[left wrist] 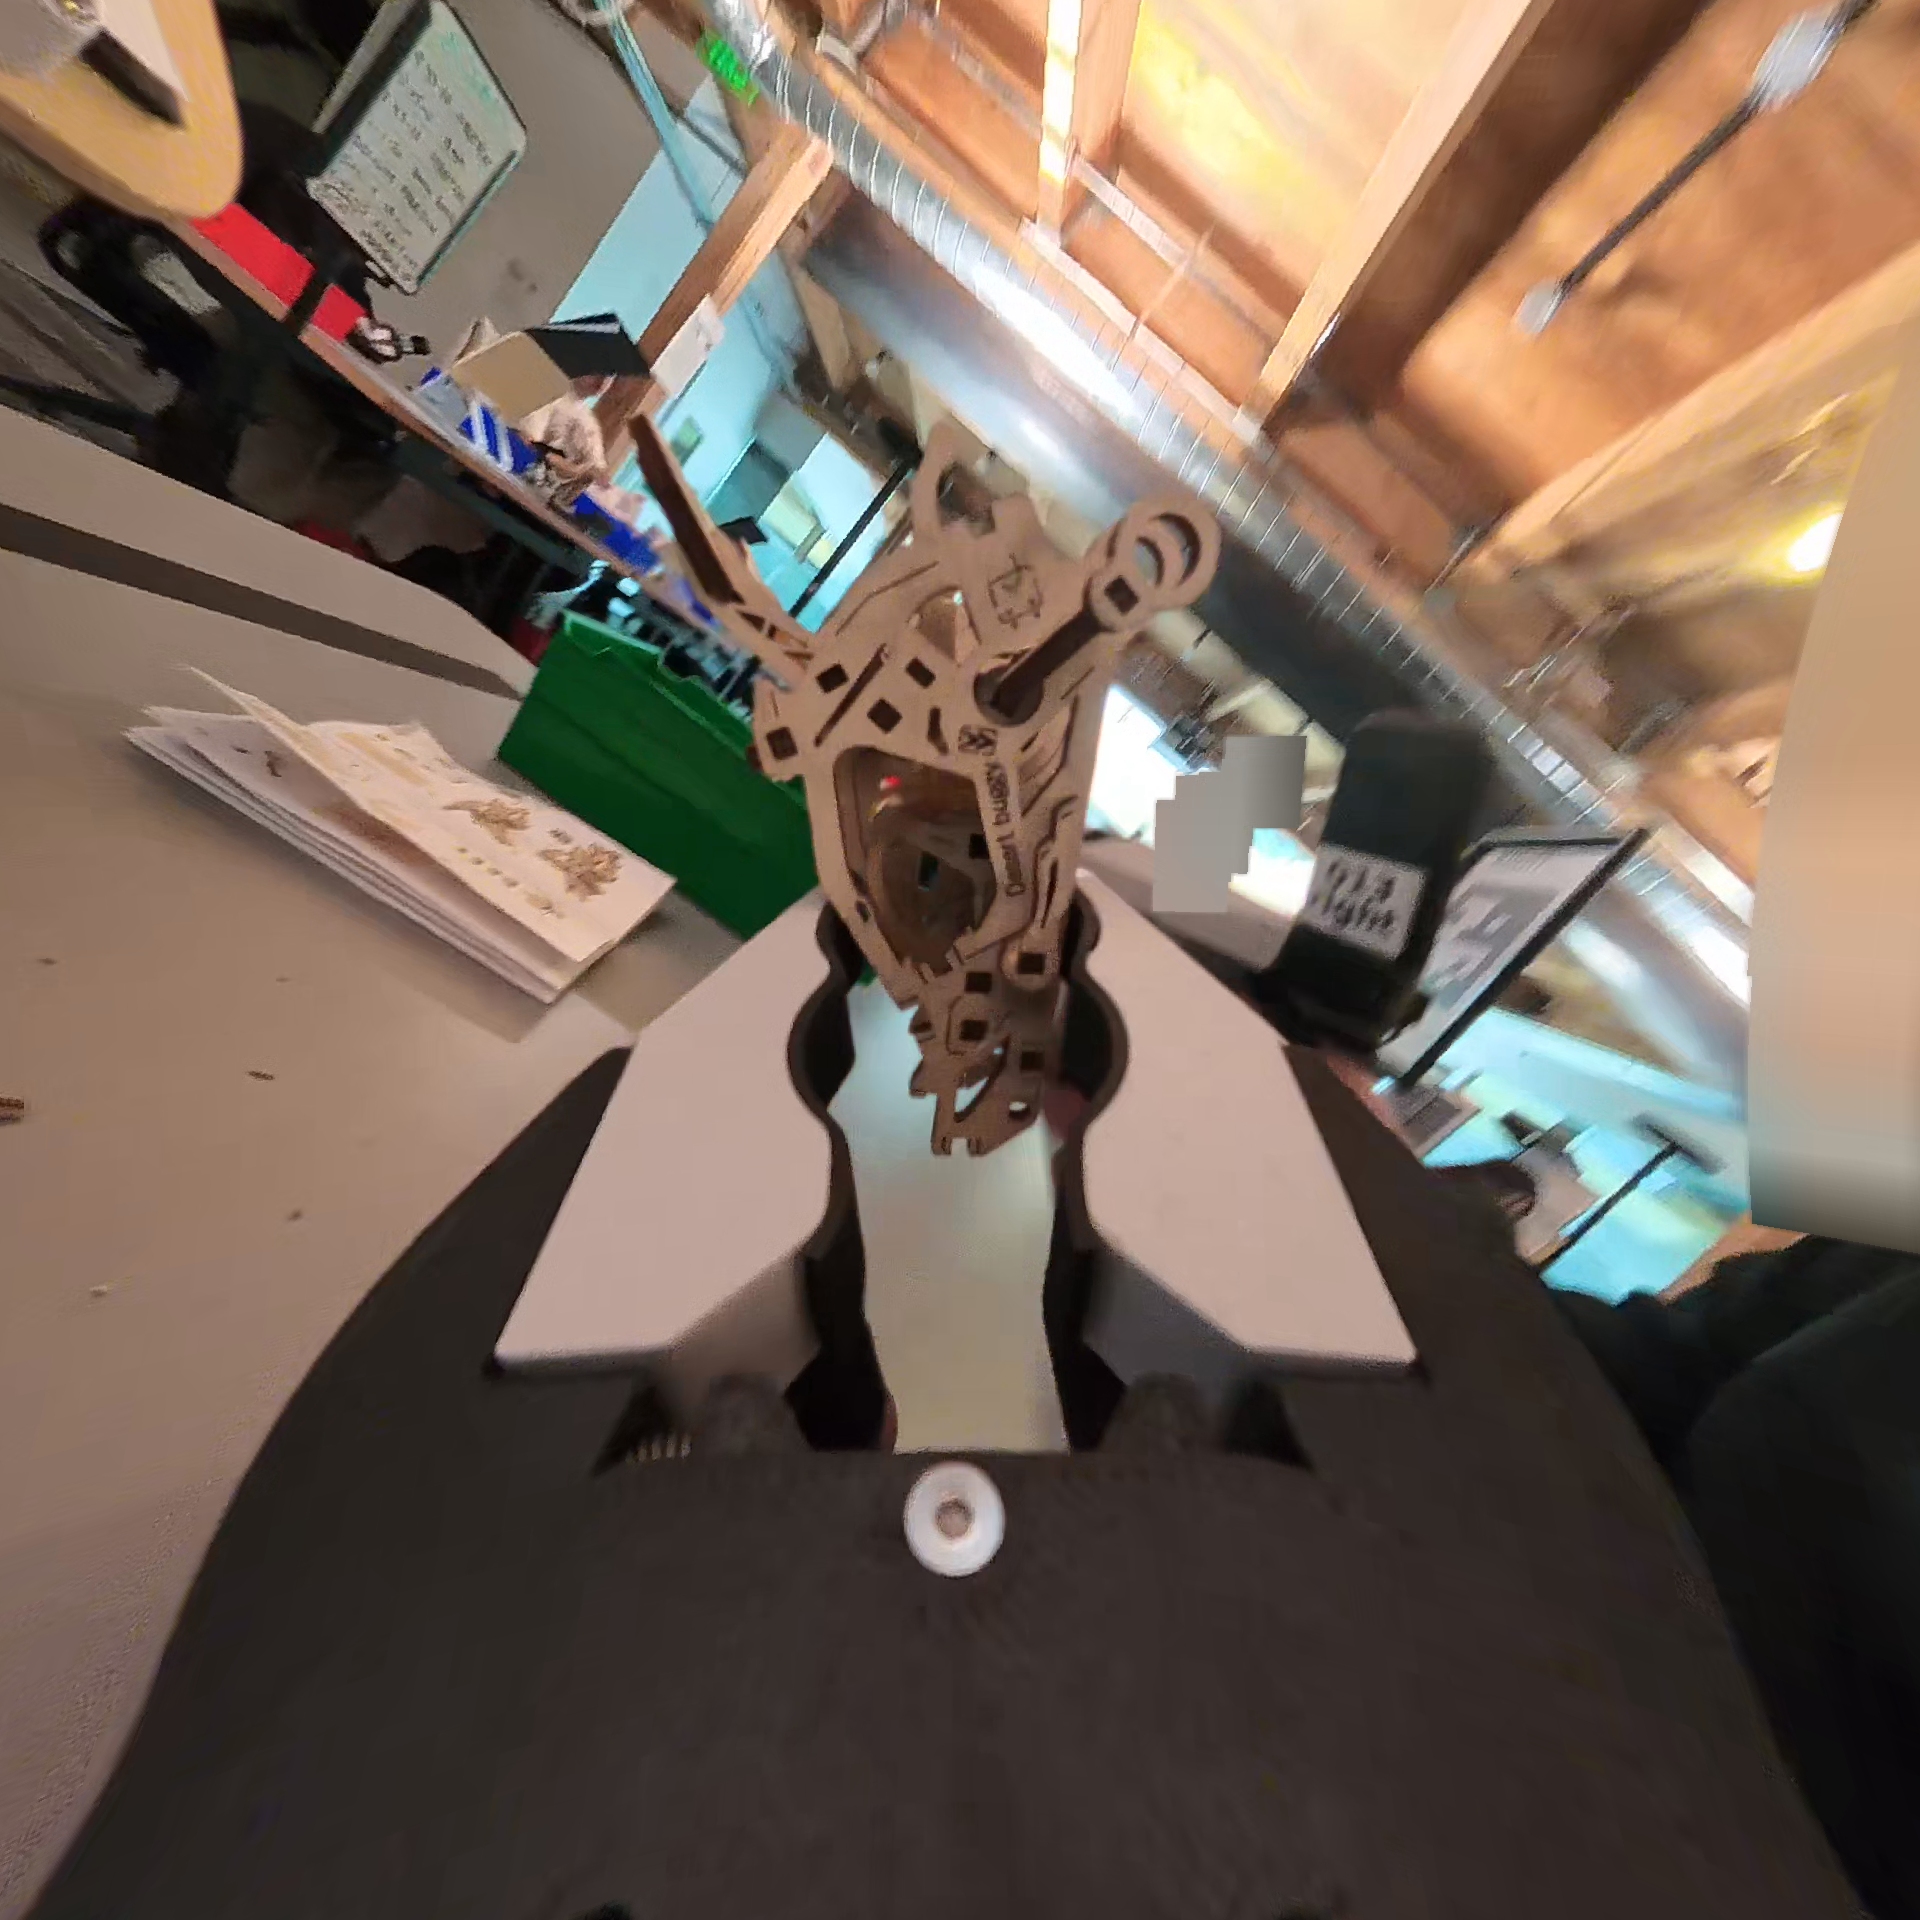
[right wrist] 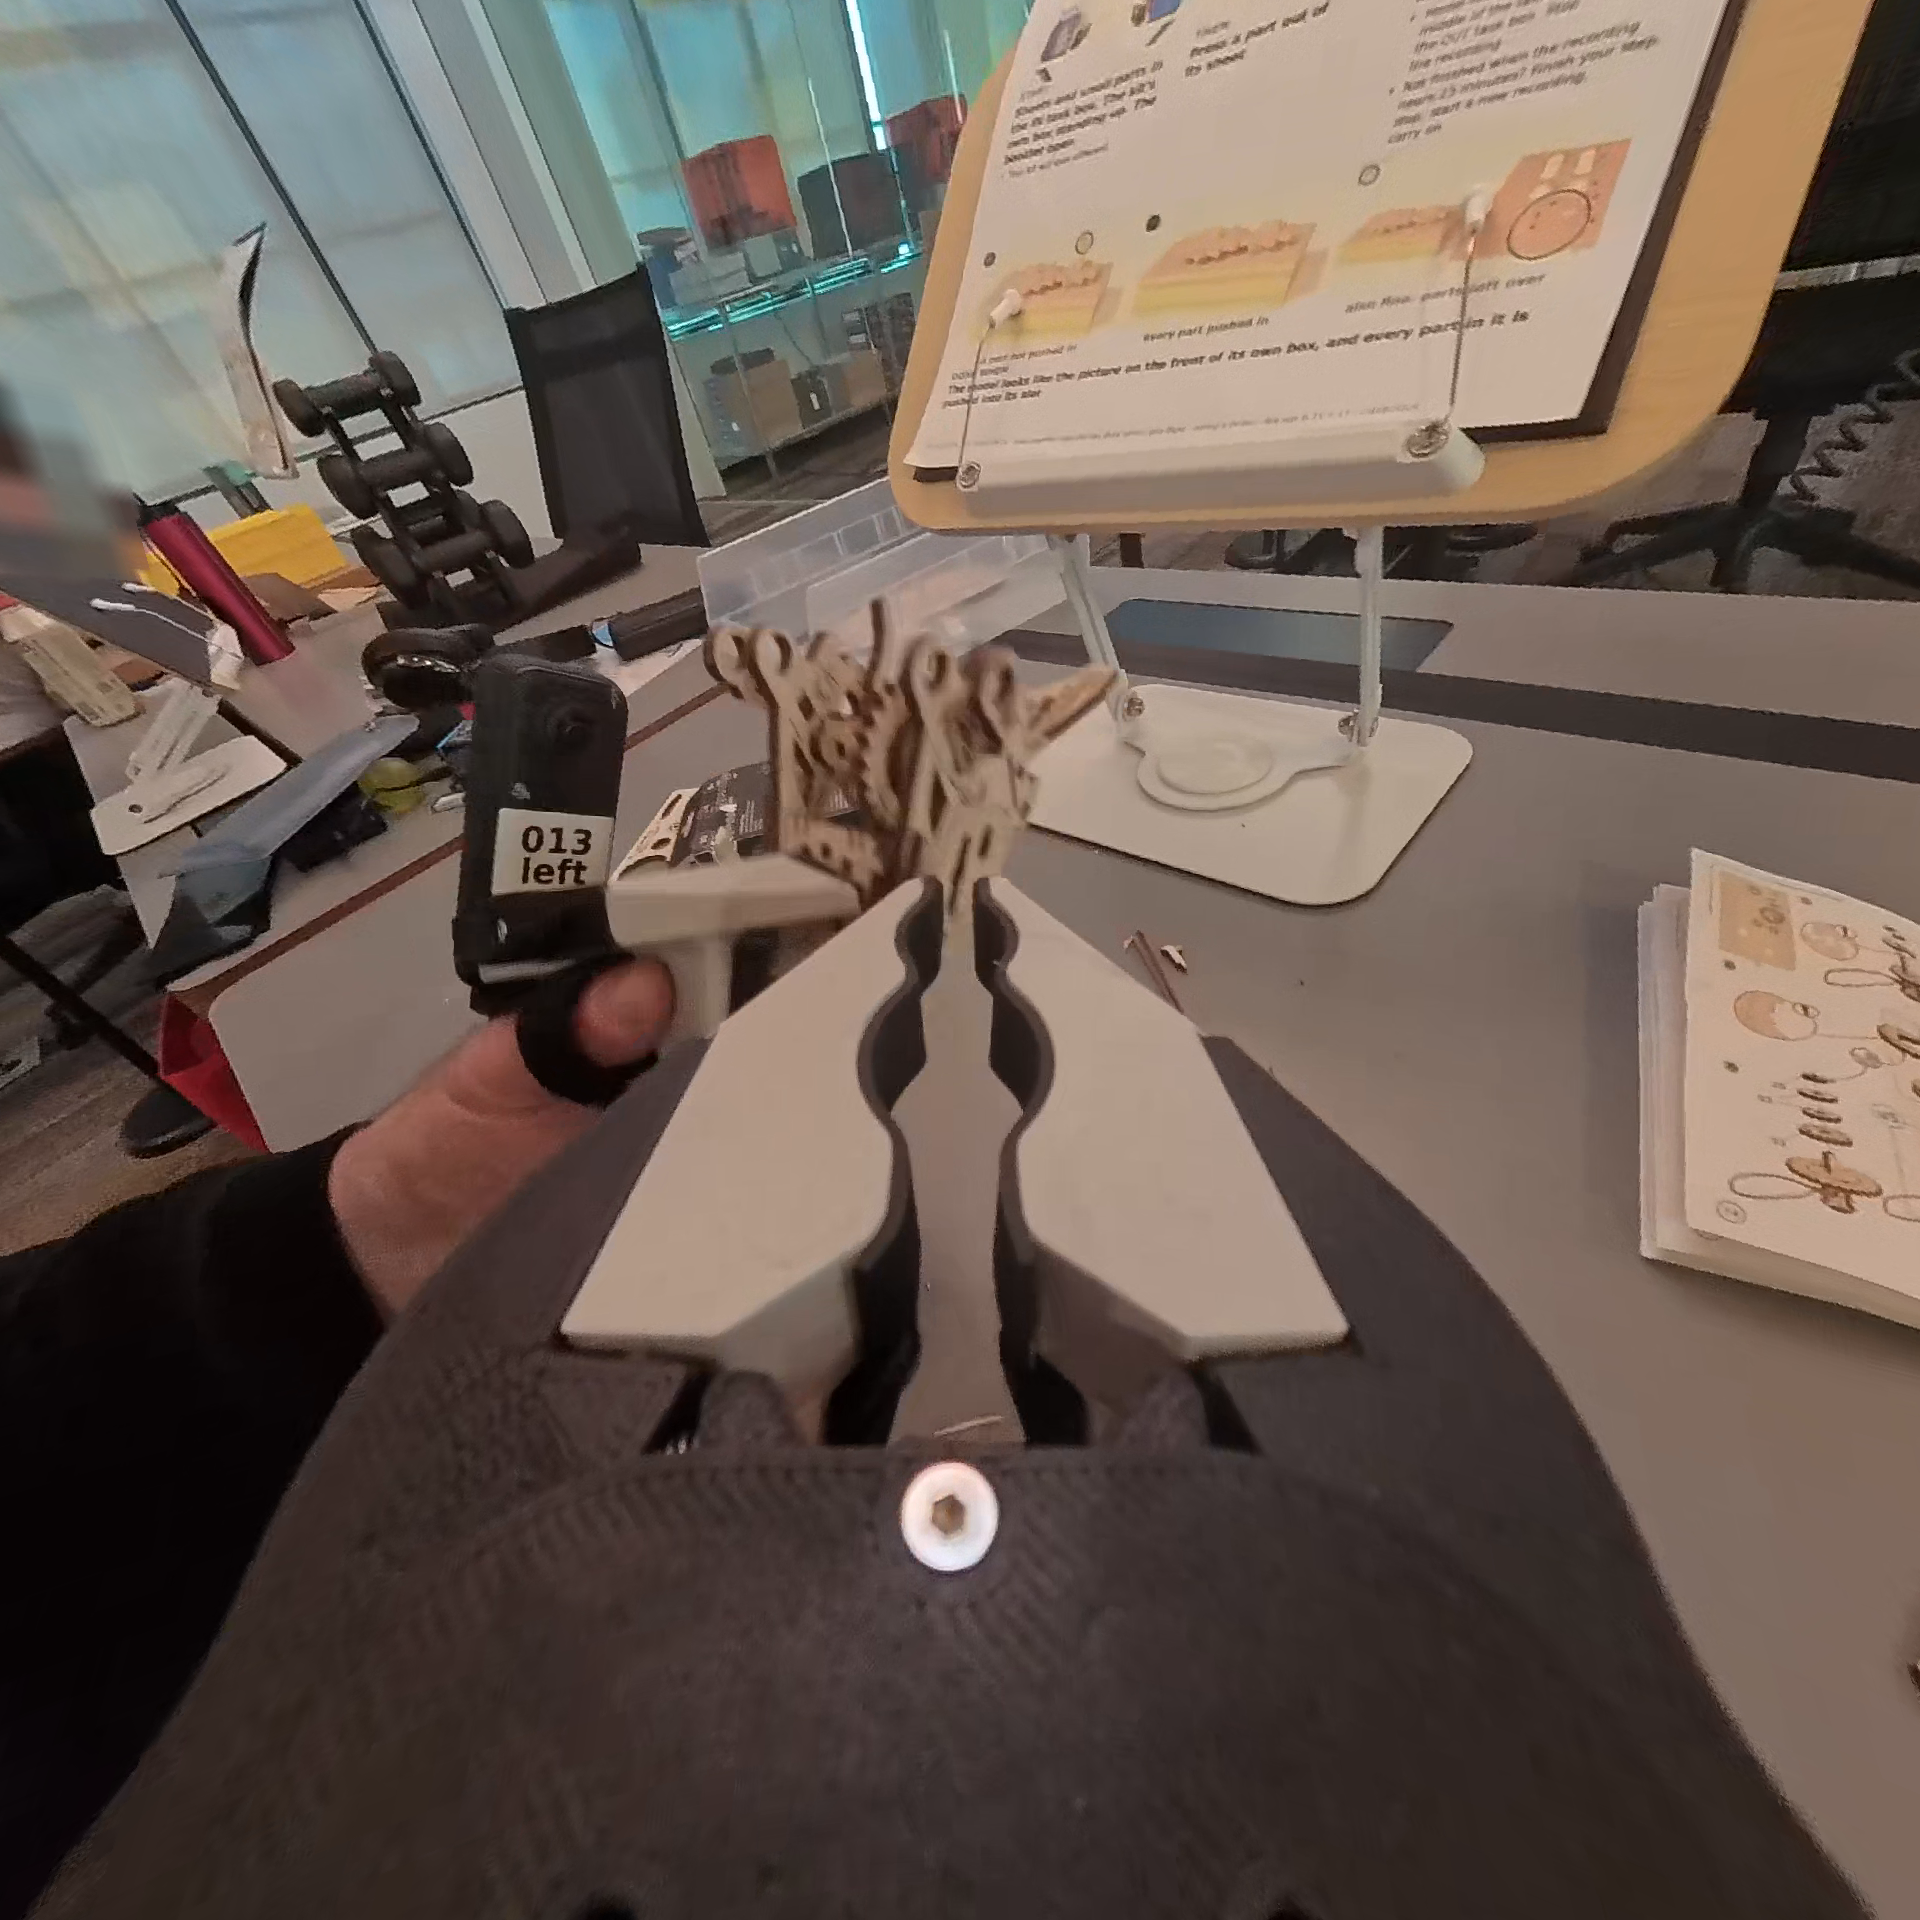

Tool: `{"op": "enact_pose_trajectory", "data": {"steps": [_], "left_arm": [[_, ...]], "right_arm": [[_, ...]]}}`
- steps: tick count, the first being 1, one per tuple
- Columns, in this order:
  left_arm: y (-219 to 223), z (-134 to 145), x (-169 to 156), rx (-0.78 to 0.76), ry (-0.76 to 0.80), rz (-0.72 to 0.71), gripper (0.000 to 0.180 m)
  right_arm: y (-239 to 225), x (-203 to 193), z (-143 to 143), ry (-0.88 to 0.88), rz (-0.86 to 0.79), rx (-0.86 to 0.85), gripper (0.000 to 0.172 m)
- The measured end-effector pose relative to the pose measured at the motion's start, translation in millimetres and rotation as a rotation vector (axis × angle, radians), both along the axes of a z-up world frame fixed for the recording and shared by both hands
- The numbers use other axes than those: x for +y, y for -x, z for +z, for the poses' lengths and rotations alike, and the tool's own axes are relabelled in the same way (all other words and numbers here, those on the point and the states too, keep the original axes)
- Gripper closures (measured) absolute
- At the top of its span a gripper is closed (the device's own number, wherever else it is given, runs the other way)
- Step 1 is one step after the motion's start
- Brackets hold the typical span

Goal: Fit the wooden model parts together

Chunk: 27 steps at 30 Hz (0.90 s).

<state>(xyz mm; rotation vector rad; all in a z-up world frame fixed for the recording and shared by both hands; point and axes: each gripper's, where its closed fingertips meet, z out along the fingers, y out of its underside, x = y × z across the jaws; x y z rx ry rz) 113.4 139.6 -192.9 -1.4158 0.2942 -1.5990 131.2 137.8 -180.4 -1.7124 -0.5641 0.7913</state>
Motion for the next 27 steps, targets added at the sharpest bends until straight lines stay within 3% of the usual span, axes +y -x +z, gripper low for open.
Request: {"op": "enact_pose_trajectory", "data": {"steps": [1, 7, 10, 16, 17, 19, 21, 27], "left_arm": [[3.8, 2.5, 2.0, -0.047, 0.026, -0.007, 0.147], [4.5, 14.8, 0.7, -0.229, 0.109, -0.078, 0.147], [5.5, 19.7, 4.0, -0.311, 0.164, -0.091, 0.146], [-2.4, 22.2, 3.4, -0.418, 0.251, -0.088, 0.146], [-5.0, 22.6, 1.9, -0.419, 0.254, -0.093, 0.146], [-7.5, 23.5, 1.1, -0.448, 0.273, -0.088, 0.147], [-10.4, 25.8, -1.5, -0.494, 0.283, -0.114, 0.147], [-26.3, 28.7, -13.4, -0.405, 0.207, -0.126, 0.149]], "right_arm": [[-1.4, -1.3, -3.2, 0.01, 0.009, -0.005, 0.17], [9.4, -13.5, -9.9, -0.01, 0.101, -0.06, 0.159], [15.7, -16.9, -14.8, -0.088, 0.117, -0.169, 0.143], [15.6, -11.2, -4.4, -0.4, -0.002, -0.487, 0.153], [13.2, -9.6, -2.9, -0.441, -0.033, -0.535, 0.164], [8.4, -6.3, -1.7, -0.501, -0.081, -0.618, 0.167], [5.0, -6.0, 3.7, -0.533, -0.104, -0.637, 0.169], [-5.5, -6.6, 15.3, -0.583, -0.153, -0.659, 0.171]]}}
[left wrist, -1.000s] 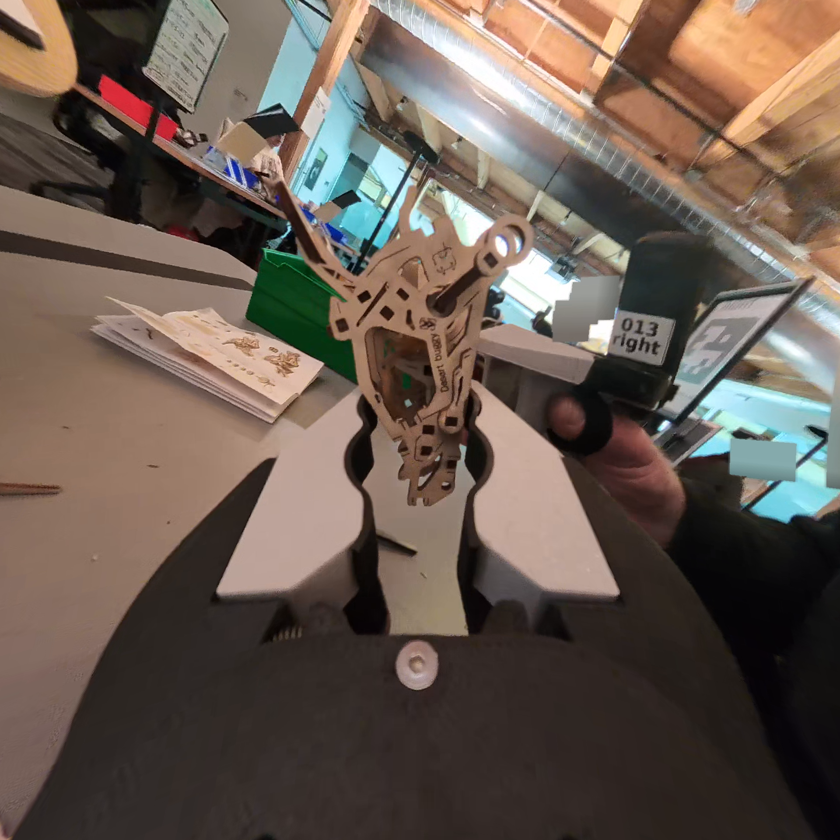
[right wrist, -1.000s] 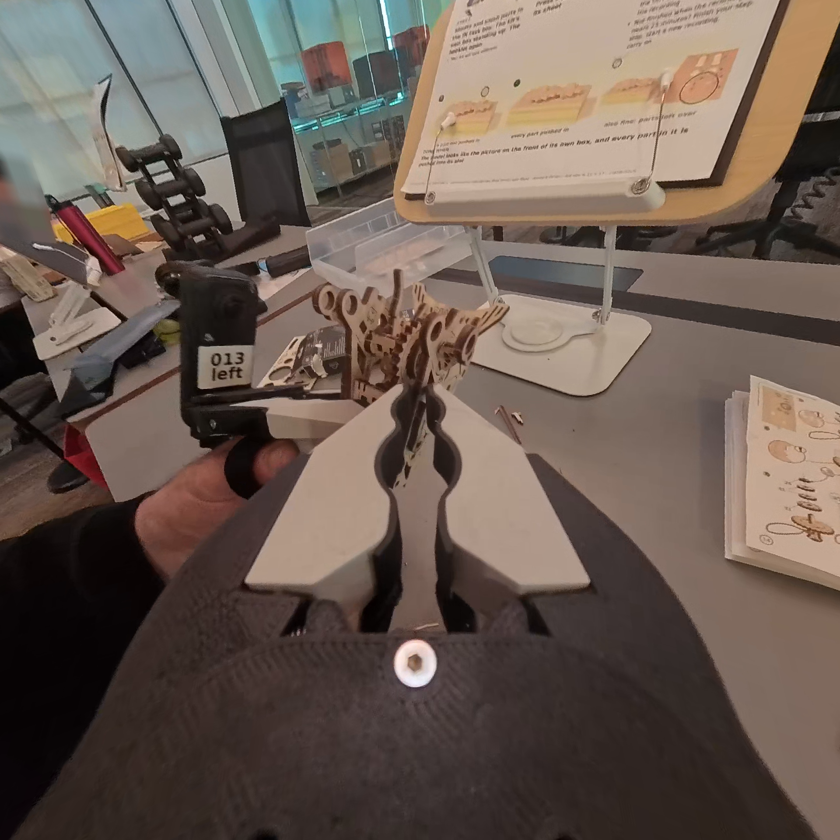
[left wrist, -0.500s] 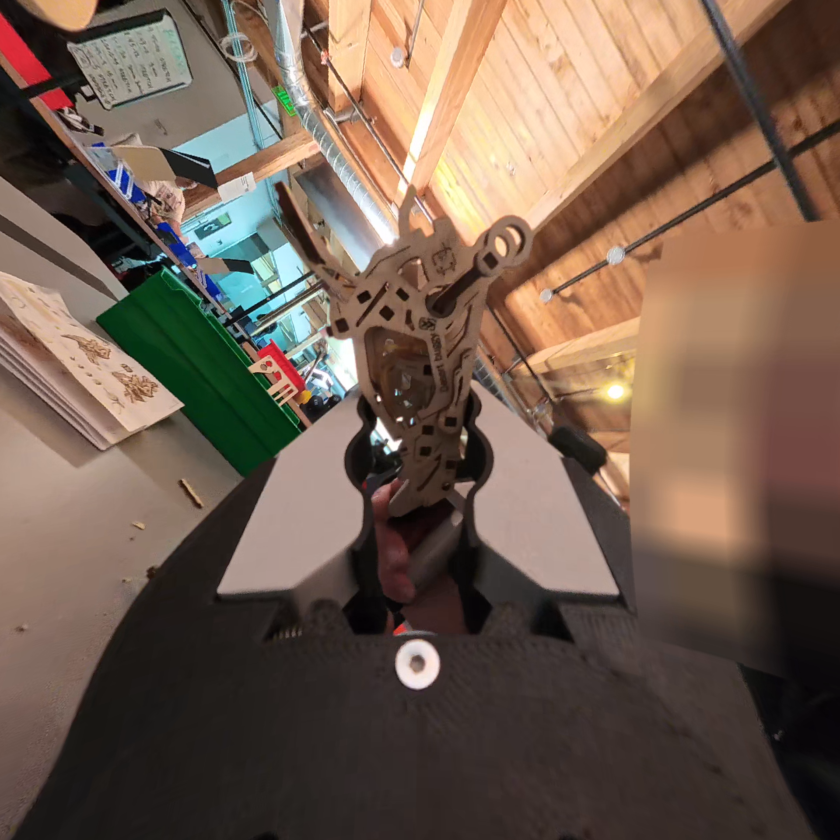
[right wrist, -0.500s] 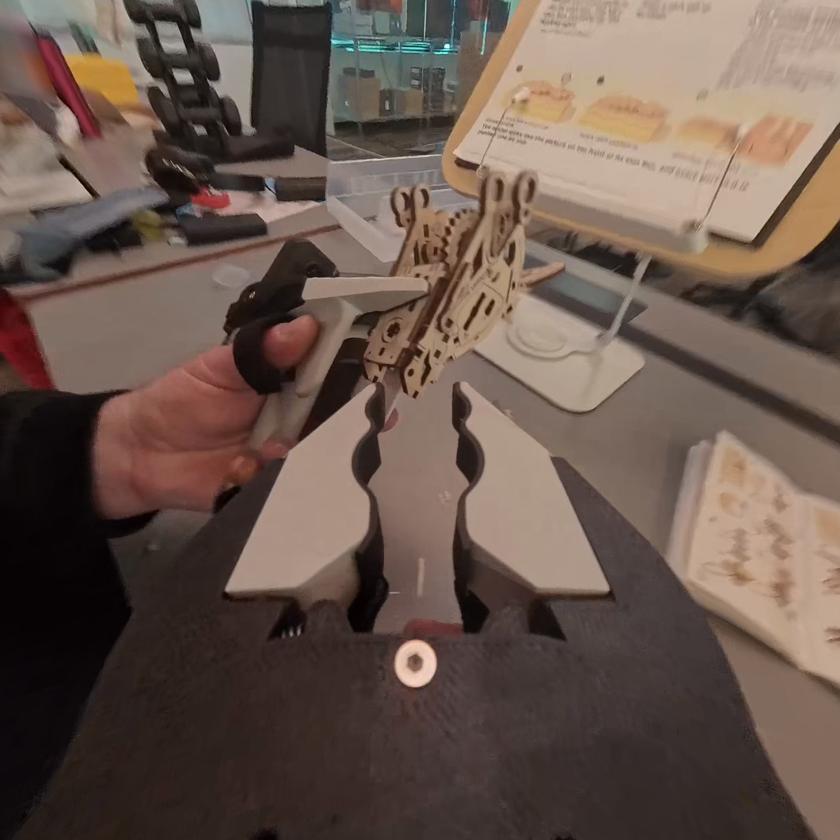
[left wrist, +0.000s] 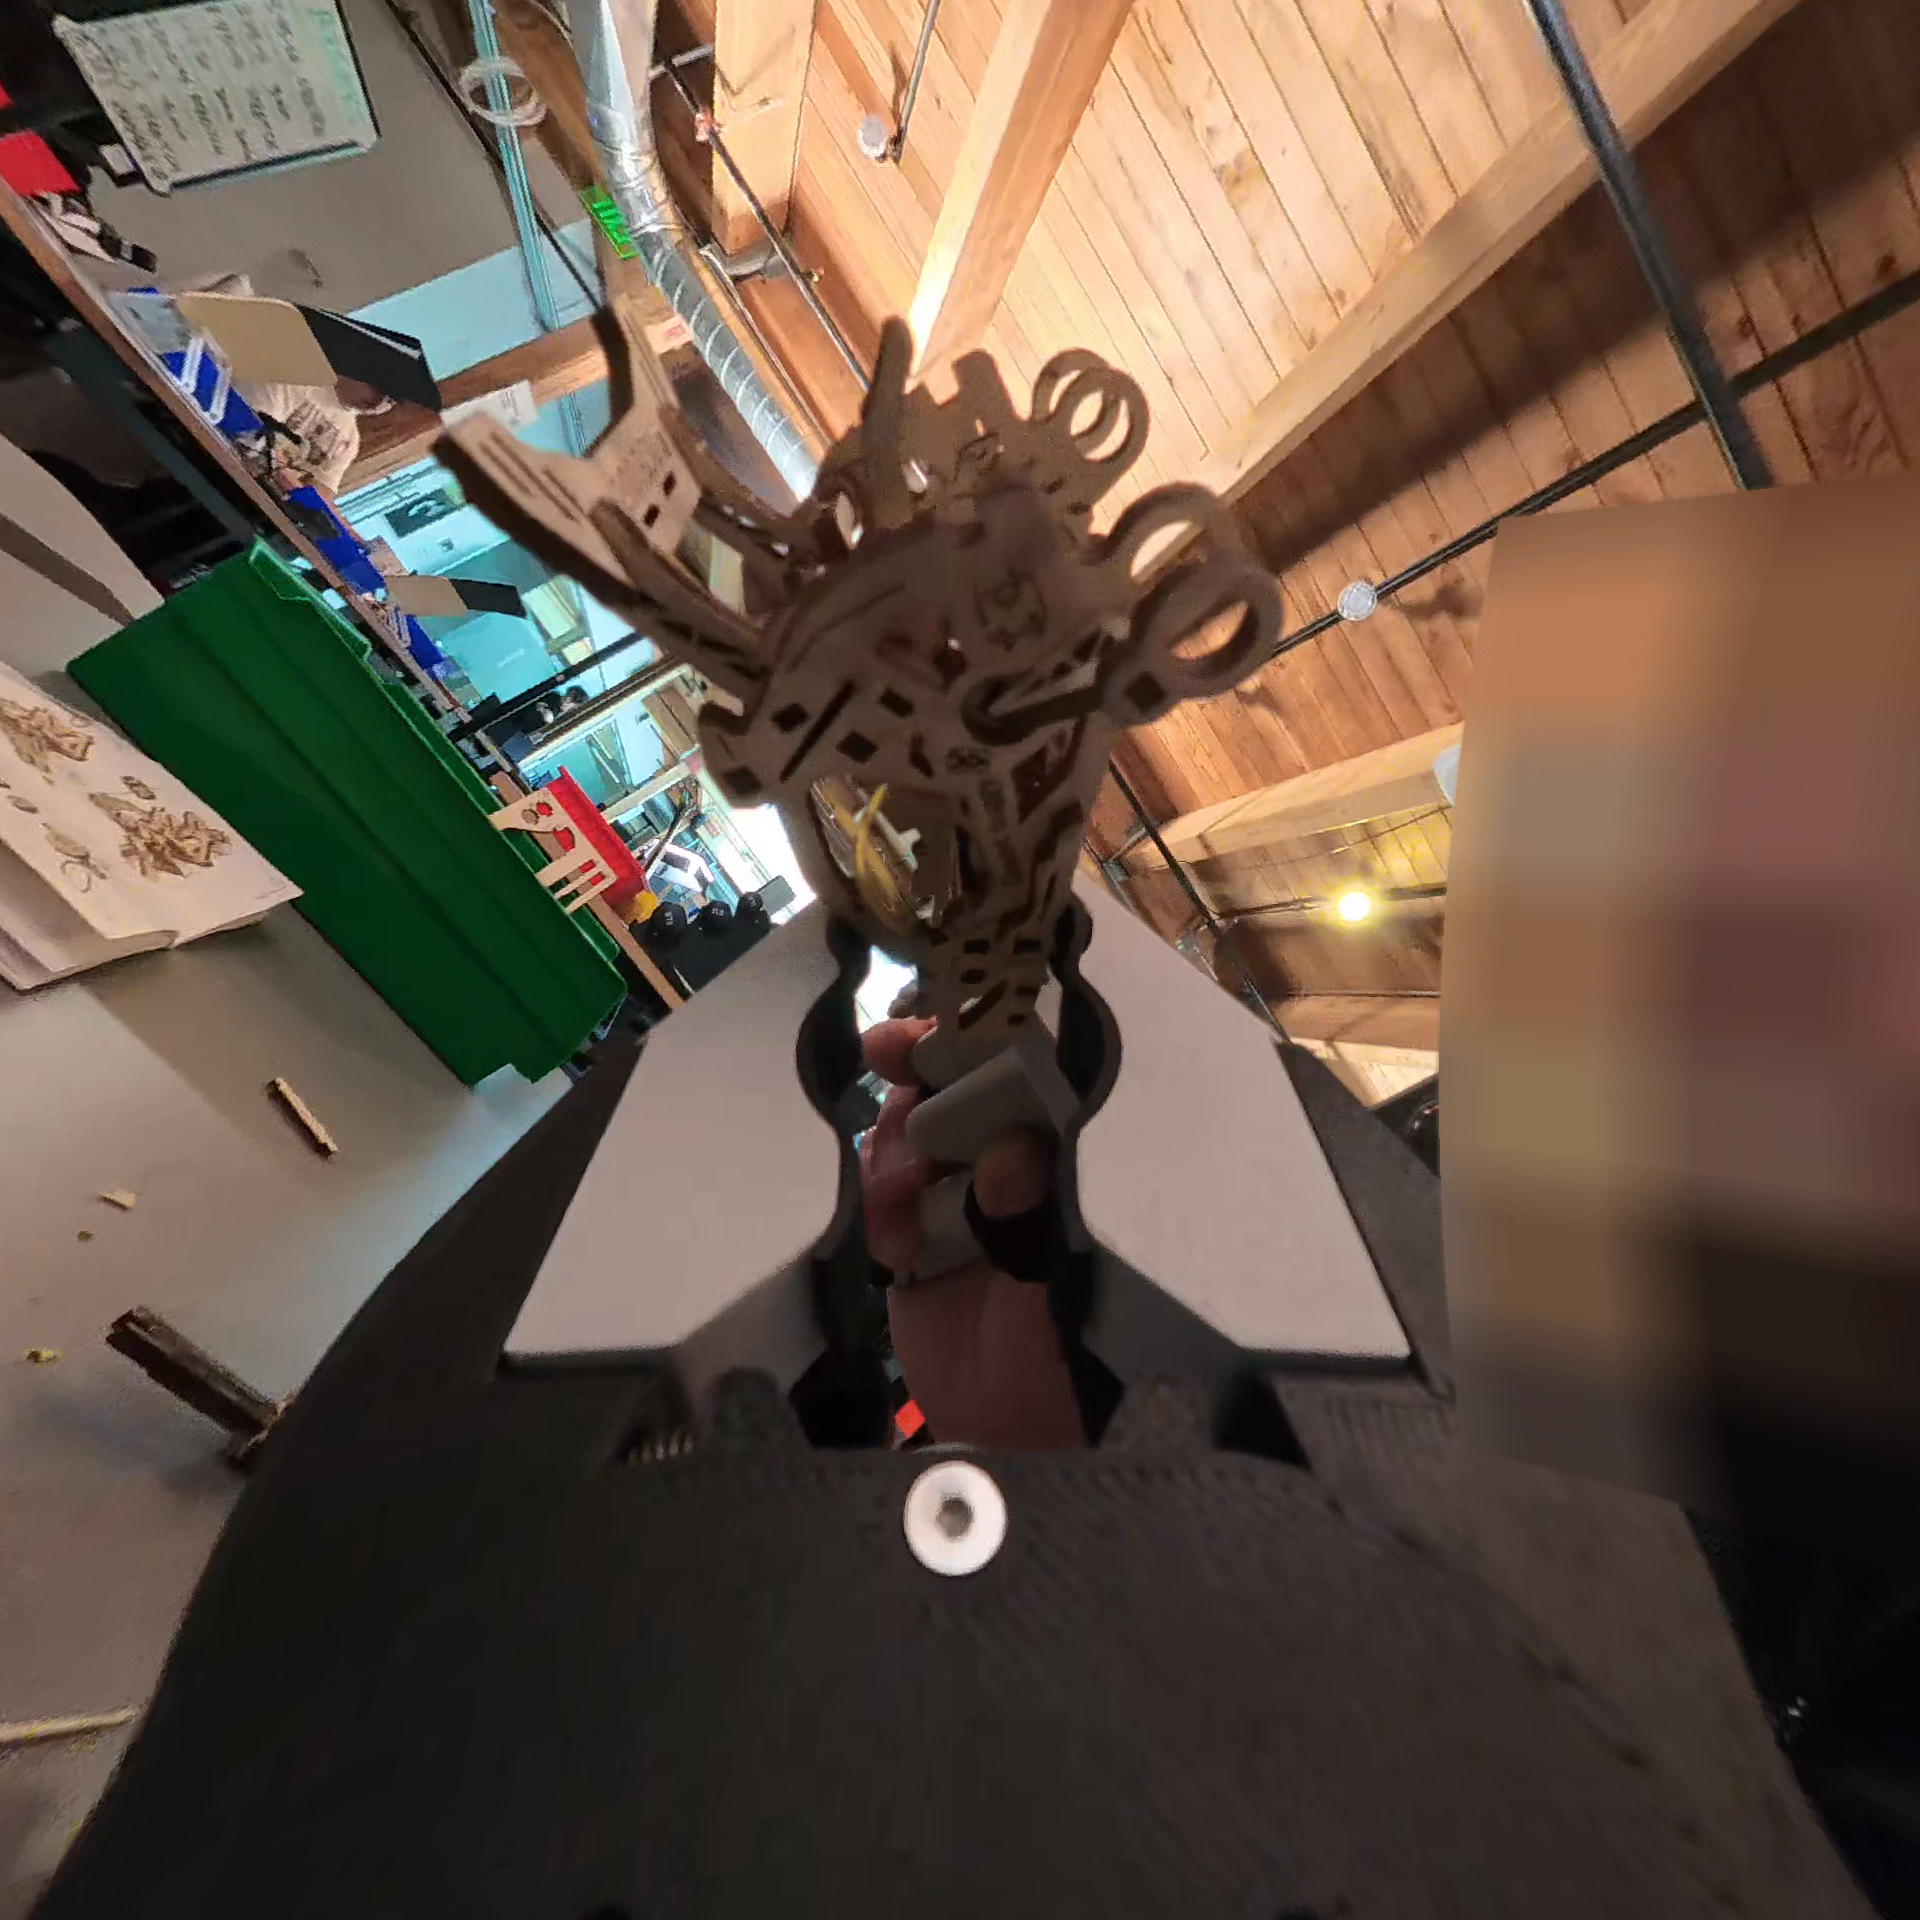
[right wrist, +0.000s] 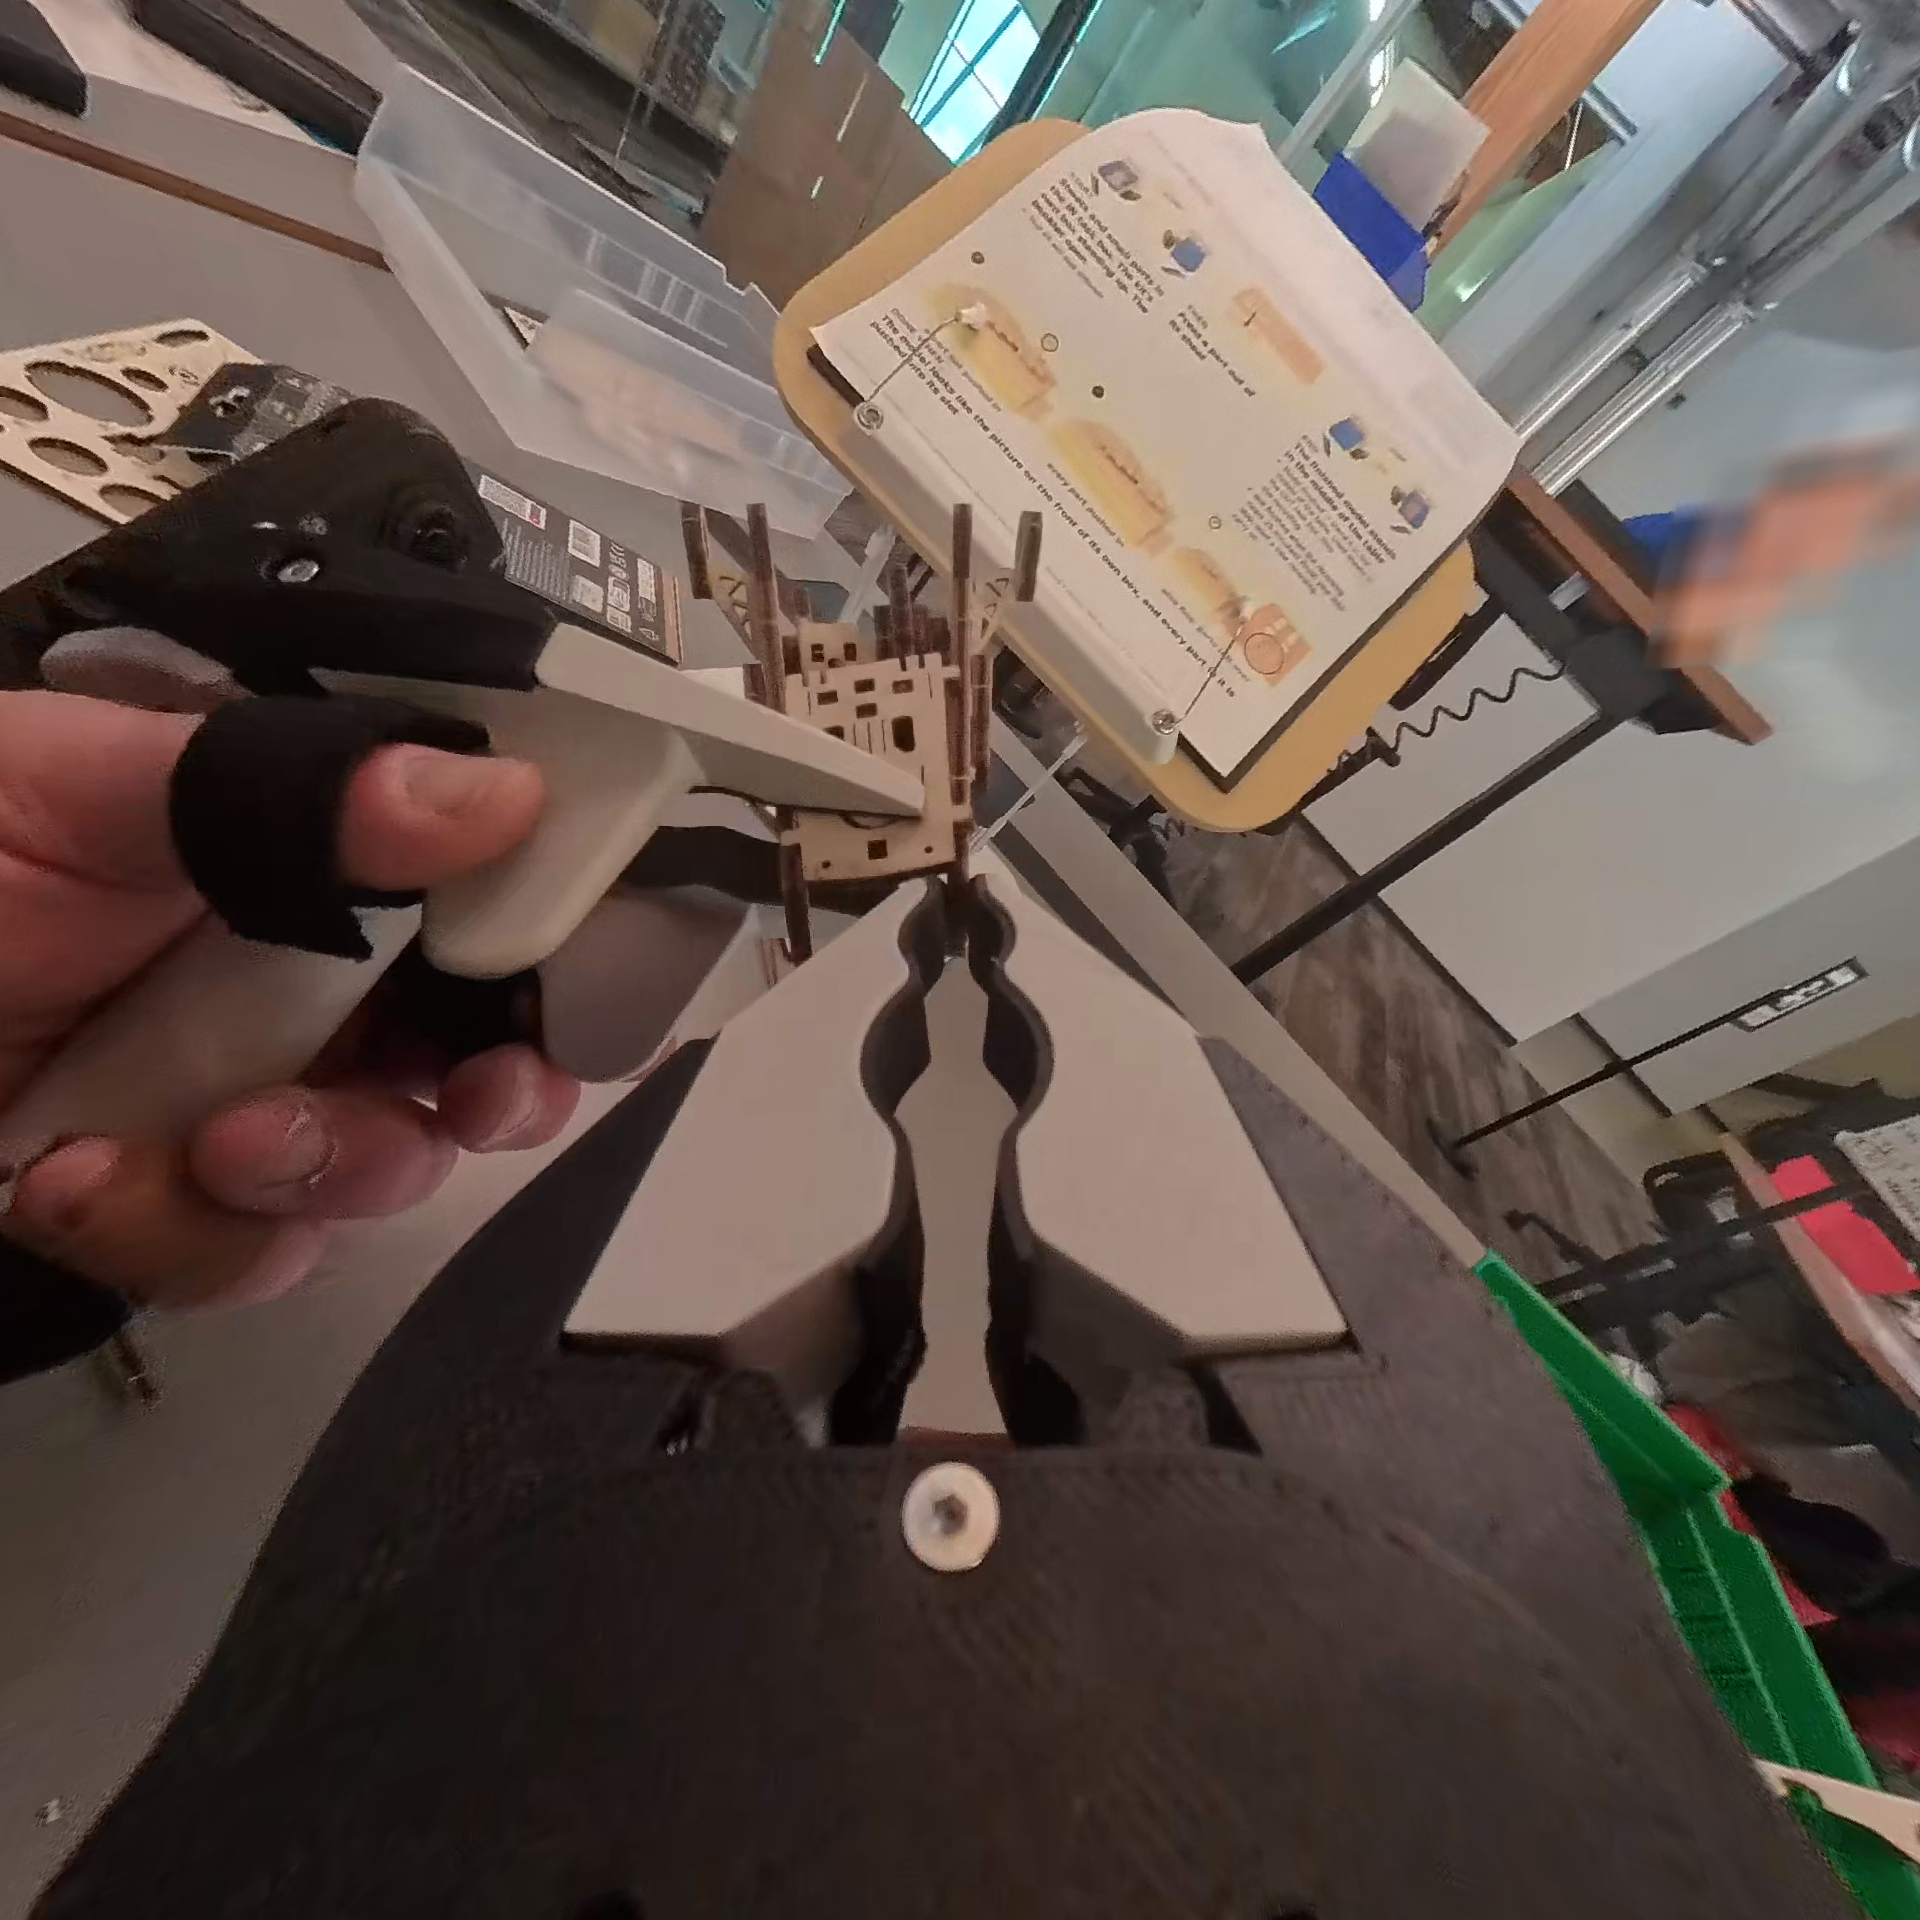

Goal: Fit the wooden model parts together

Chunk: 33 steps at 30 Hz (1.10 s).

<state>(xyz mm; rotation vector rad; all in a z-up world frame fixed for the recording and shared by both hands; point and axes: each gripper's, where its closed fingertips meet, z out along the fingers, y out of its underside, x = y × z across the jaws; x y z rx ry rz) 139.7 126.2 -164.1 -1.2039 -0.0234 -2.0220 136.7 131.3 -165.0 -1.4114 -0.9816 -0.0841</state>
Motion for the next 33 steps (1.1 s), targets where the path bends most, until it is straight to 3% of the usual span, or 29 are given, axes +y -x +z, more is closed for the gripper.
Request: {"op": "enact_pose_trajectory", "data": {"steps": [21, 27, 33], "left_arm": [[-4.8, -10.2, -13.0, 0.074, -0.072, -0.078, 0.153], [-3.8, -17.8, -11.4, 0.058, -0.034, -0.087, 0.148], [-6.6, -24.2, -13.7, 0.093, -0.047, -0.106, 0.154]], "right_arm": [[-1.4, -1.7, -7.0, 0.146, 0.092, 0.124, 0.17], [-0.6, 0.5, -14.0, 0.08, 0.07, -0.01, 0.17], [-0.6, 2.1, -18.2, 0.223, 0.124, 0.128, 0.17]]}}
